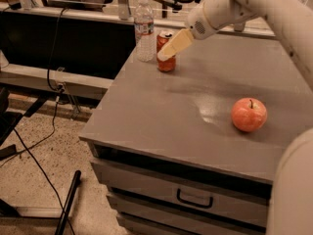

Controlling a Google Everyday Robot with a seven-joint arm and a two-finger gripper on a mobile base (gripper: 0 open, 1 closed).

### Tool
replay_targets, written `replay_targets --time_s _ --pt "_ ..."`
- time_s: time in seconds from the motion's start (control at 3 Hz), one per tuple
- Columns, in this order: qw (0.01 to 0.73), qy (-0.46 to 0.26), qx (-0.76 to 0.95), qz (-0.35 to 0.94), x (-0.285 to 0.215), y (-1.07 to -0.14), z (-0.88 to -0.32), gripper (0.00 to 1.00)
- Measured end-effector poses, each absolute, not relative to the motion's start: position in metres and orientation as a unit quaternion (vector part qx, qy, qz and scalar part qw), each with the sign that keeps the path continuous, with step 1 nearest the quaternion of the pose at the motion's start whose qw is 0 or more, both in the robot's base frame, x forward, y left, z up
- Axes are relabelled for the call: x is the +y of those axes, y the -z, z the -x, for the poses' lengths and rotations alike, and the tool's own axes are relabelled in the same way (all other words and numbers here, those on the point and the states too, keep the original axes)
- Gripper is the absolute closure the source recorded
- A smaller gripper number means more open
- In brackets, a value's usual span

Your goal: Move coke can near water bottle

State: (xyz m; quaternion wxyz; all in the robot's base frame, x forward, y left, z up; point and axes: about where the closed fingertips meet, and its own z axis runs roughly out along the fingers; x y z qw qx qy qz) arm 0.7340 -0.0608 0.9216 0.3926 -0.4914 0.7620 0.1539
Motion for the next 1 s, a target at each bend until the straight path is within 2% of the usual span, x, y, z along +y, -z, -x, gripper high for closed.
replay_targets --time_s 0.67,1.0 --pt "0.351 -0.114 0.774 0.514 -0.129 -0.925 -0.687 0.0" --pt "0.348 -0.113 0.775 0.516 -0.133 -0.924 -0.683 0.0"
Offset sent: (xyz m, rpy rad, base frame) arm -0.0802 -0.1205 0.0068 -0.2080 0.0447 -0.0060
